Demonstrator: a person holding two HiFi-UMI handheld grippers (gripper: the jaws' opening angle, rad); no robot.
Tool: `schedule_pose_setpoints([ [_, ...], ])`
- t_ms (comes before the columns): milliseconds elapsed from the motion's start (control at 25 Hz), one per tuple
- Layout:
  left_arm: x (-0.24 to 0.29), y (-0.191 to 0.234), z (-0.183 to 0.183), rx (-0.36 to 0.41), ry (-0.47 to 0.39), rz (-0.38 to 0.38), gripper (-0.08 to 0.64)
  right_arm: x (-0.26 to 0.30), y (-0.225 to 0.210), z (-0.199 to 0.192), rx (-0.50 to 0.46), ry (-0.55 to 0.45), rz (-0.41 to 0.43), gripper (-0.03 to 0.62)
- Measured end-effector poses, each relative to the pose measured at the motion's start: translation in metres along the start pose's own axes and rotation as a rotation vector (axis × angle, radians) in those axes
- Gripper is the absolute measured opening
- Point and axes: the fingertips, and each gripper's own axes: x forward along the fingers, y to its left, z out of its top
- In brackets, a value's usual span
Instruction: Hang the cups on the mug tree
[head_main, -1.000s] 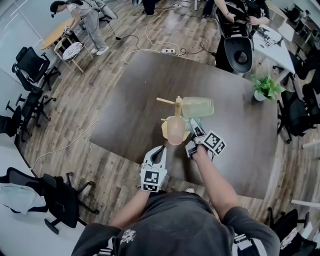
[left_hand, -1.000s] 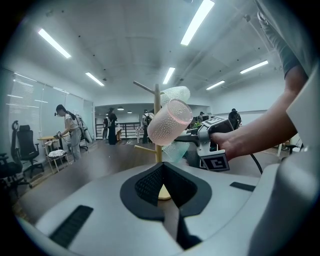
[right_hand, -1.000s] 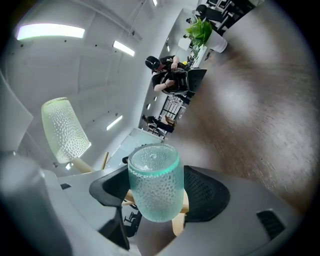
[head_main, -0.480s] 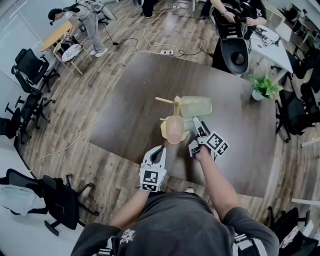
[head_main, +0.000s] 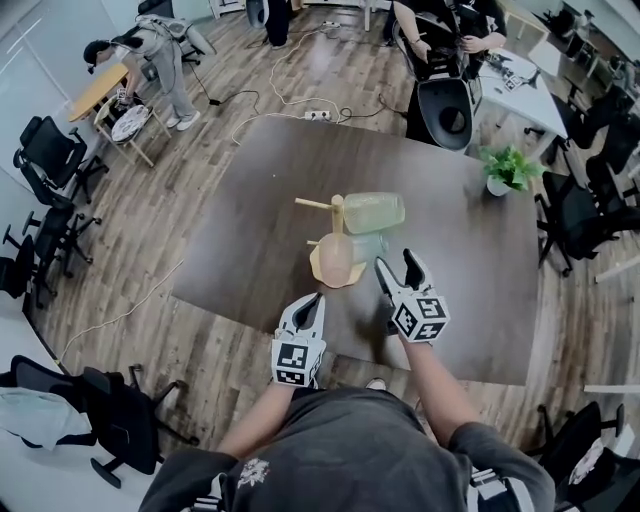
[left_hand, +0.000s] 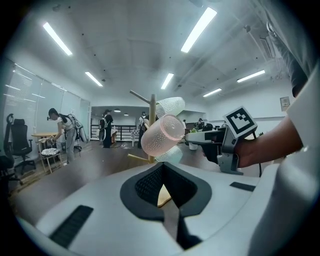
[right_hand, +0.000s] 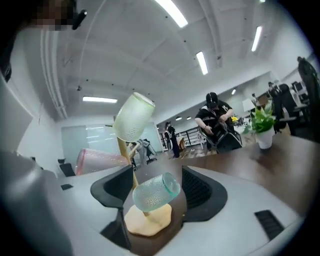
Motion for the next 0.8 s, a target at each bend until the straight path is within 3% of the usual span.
schedule_pose_setpoints([
  [160,-0.004,-0.003,0.004,-0.004,-0.010,-0.013,0.006,-0.024,0.025,0.013,-0.252,-0.020,-0.004,0.179],
  [280,-0.008,-0.005,0.008,-0.044,-0.029,-0.031,0.006,-0.038,0.038,0.020,-0.344,-0.026,-0.015,0.057],
  [400,-0.014,0.001,0.023,-0.087,-0.061,-0.034,0.006,-0.050,0.051,0.024,-0.373,-0.028,-0.008,0.025],
  [640,-0.019,0.010,0.036,-0.062,-0.093,-0.029,0.006,-0.067,0.083,0.029,-0.495,-0.033,-0.006,0.025],
  [800,-0.021,0.012,0.033,-0.063,-0.083,-0.025,0.006,-0.074,0.091,0.022,-0.512,-0.019,-0.008,0.023],
])
